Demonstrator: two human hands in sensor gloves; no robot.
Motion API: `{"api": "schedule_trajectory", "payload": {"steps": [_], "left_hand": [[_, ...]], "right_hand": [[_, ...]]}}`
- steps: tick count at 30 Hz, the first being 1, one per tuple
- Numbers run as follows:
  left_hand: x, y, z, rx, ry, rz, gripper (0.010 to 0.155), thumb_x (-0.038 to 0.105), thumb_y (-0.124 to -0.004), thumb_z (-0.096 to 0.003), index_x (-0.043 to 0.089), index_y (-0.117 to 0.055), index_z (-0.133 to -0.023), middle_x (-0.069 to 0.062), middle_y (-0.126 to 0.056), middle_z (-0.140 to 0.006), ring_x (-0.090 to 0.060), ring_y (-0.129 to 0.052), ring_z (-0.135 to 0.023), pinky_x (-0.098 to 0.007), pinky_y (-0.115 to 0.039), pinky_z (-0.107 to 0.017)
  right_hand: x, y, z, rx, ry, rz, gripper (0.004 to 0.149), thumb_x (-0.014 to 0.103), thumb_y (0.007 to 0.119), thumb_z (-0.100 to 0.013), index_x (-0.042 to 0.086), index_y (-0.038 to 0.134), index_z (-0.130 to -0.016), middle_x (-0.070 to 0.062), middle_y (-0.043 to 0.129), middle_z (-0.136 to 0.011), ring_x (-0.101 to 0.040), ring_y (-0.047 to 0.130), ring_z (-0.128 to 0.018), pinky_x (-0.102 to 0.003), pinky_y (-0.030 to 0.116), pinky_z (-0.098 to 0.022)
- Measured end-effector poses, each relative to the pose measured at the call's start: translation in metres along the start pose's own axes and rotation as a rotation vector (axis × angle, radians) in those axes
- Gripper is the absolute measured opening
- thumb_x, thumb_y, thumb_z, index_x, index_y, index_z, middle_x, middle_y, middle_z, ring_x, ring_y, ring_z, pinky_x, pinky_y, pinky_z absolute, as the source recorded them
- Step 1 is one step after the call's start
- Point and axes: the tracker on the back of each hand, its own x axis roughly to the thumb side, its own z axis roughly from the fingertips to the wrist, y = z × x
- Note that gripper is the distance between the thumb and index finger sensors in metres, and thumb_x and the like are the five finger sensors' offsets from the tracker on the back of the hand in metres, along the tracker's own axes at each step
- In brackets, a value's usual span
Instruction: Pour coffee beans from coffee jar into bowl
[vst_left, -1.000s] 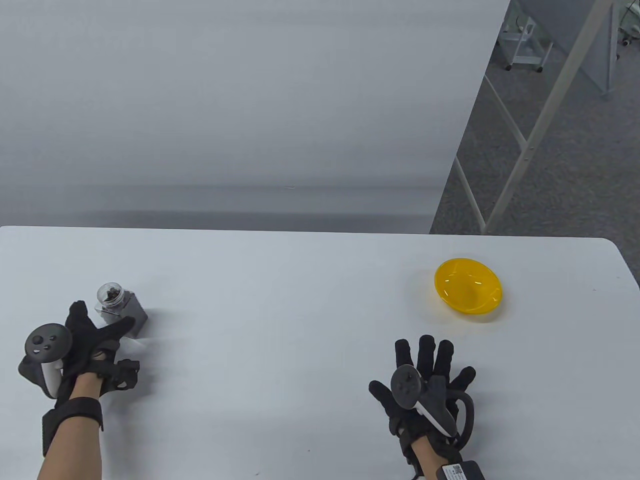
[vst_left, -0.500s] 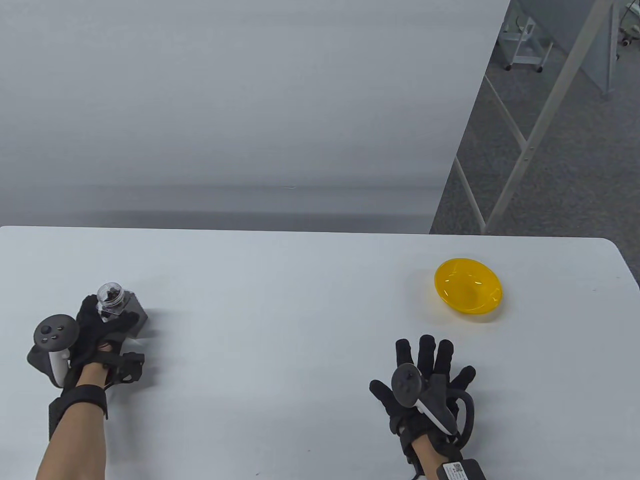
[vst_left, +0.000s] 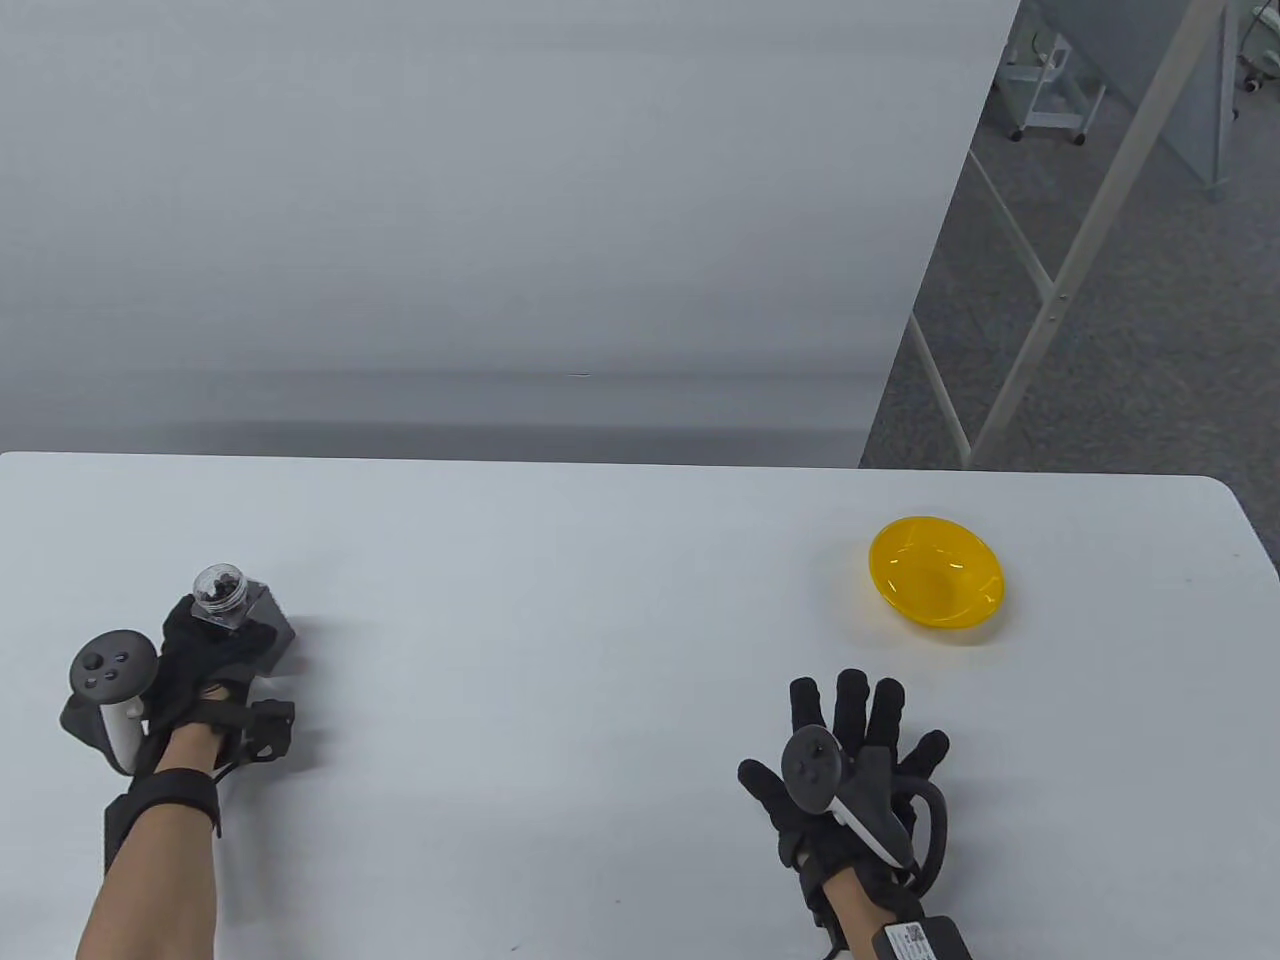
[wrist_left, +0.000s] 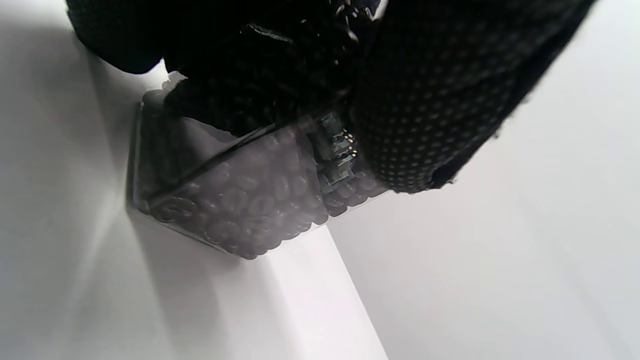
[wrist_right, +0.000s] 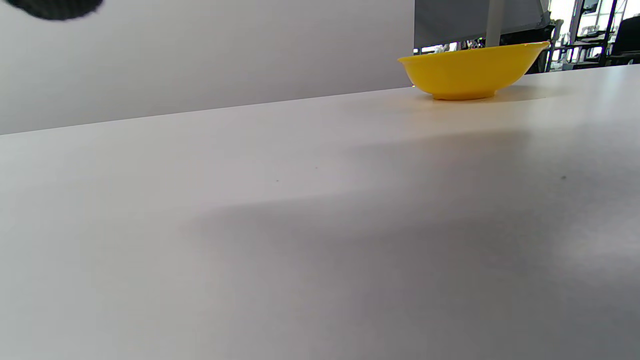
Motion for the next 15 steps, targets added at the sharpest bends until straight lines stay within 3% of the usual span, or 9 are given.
{"api": "schedule_trajectory", "payload": {"steps": [8,15], "left_hand": [[0.005,0.004,0.005,0.028,-0.035,-0.025,0.093,0.038,-0.102,-0.0275,0.009,-0.051,-0.100,-0.020,-0.061,-0.099,-0.059,-0.075,-0.086,-0.068,-0.068,-0.057],[0.028,0.012,0.015,0.039,-0.109,-0.021,0.093,0.040,-0.102,-0.0273,0.009,-0.051,-0.099,-0.019,-0.063,-0.099,-0.057,-0.077,-0.086,-0.067,-0.069,-0.056]], "right_hand": [[-0.001,-0.001,0.000,-0.012,-0.001,-0.013,0.094,0.081,0.055,-0.036,0.036,0.001,-0.098,-0.016,-0.013,-0.104,-0.049,-0.011,-0.095,-0.085,0.002,-0.050],[0.002,-0.003,0.002,-0.034,-0.019,-0.024,0.093,0.081,0.056,-0.036,0.036,0.002,-0.098,-0.017,-0.012,-0.105,-0.049,-0.010,-0.095,-0.085,0.003,-0.050]]}}
